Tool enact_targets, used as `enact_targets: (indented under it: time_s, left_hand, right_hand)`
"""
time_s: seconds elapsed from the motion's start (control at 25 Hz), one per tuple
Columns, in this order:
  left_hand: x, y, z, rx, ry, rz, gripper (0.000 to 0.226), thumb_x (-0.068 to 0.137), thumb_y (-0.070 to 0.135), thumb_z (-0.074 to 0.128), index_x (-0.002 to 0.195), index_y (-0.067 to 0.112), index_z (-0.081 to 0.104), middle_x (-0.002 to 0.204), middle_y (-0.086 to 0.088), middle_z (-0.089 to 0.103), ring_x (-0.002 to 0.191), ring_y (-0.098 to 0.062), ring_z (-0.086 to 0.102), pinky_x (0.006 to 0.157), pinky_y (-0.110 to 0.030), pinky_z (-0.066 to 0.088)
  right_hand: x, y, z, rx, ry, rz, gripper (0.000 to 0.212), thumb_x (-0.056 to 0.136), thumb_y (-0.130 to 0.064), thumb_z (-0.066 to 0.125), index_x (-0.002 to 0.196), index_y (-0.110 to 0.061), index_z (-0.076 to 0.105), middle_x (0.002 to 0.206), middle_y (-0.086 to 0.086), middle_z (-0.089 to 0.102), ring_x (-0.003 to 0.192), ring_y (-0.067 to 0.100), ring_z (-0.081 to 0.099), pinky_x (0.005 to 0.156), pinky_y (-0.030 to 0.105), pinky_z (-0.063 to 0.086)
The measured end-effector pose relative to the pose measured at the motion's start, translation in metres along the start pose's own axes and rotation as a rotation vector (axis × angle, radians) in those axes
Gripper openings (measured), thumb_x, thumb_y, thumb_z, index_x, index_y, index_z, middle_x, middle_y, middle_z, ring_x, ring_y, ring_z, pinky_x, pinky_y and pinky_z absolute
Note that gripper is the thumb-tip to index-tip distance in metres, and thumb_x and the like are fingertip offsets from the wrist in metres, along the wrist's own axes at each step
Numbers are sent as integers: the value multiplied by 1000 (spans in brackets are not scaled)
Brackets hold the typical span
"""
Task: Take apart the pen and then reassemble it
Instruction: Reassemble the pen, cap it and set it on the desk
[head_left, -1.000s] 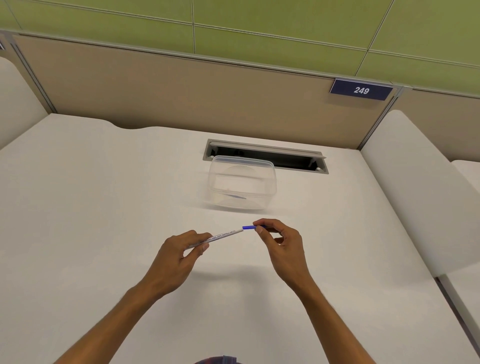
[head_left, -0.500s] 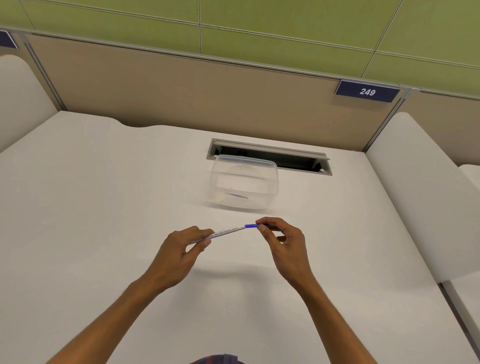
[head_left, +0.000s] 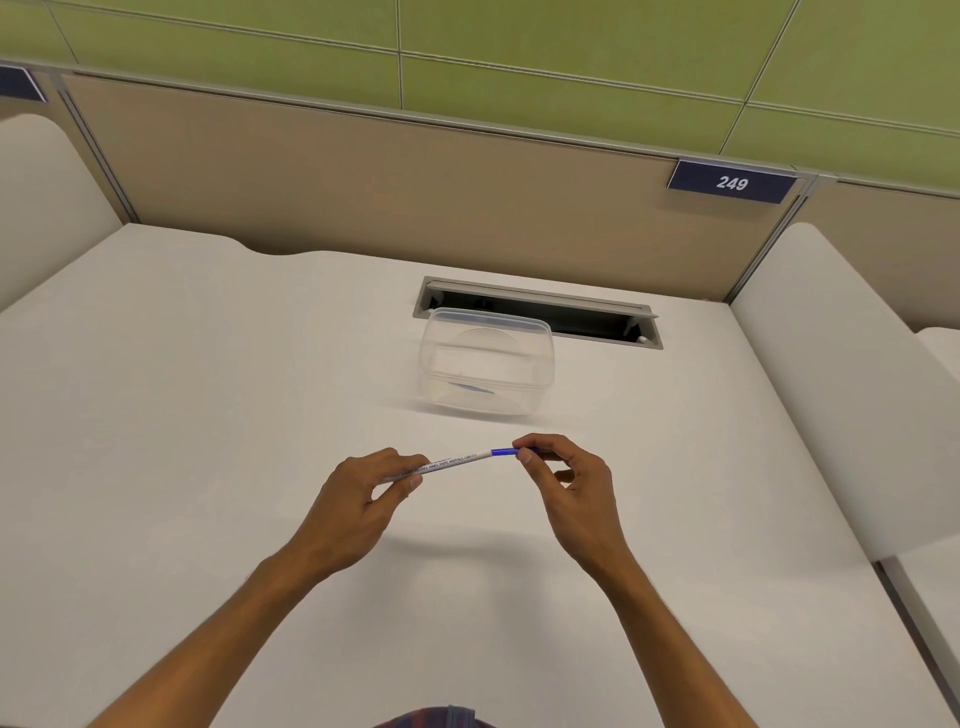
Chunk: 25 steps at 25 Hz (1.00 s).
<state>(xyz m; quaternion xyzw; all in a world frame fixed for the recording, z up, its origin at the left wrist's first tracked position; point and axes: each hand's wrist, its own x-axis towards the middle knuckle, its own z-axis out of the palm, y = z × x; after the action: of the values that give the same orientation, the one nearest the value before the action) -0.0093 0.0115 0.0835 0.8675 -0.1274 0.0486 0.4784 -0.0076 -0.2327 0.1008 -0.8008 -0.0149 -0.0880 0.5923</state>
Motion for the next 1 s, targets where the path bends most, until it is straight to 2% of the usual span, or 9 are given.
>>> enact_targets:
  time_s: [0.12,0.36,0.6,0.72,0.88,1.0]
  left_hand:
    - [0,0,1,-6,-3,-2,16,93,17,61,103,25,72,76,2,64,74,-20,61,73,-46,48]
    - [0,2,-1,-19,-7,10,19,91,31,56,102,28,71,75,3,64,74,-18,61,73,-44,49]
    - [3,0,-1,77,-35,55,17,94,28,57,104,29,71,78,12,61,72,-14,58,67,-37,46]
    - [6,2,-1,86,-34,71,20,93,31,54,104,30,70,79,14,60,70,-14,57,66,-36,46]
    - [7,1,-1,70,-19,69,18,92,34,53,104,35,67,79,10,61,70,-16,57,66,-41,48]
    - [7,3,-2,80,-28,83,18,92,39,50,103,36,65,77,7,60,70,-17,58,65,-43,48]
  right_hand:
    - [-1,-1,-1,17,38,-4,16,94,-16,66,91,-30,74,93,-18,74,92,5,66,64,13,45]
    - [-1,0,-1,-8,-11,-6,18,94,-16,66,90,-31,74,92,-20,74,92,4,66,64,13,43]
    - [3,-2,-3,-107,-85,-100,21,92,-11,67,92,-31,74,95,-19,73,94,8,66,63,13,44]
    - [3,-3,-1,-56,-91,-55,18,90,-14,70,94,-32,74,92,-18,75,92,7,68,65,15,47]
    - [5,-2,-1,8,-78,13,14,88,-16,73,93,-30,75,92,-16,77,93,6,71,76,28,53]
    - [5,-3,-2,33,-88,38,10,88,-20,74,90,-29,78,91,-14,79,91,6,72,75,23,53]
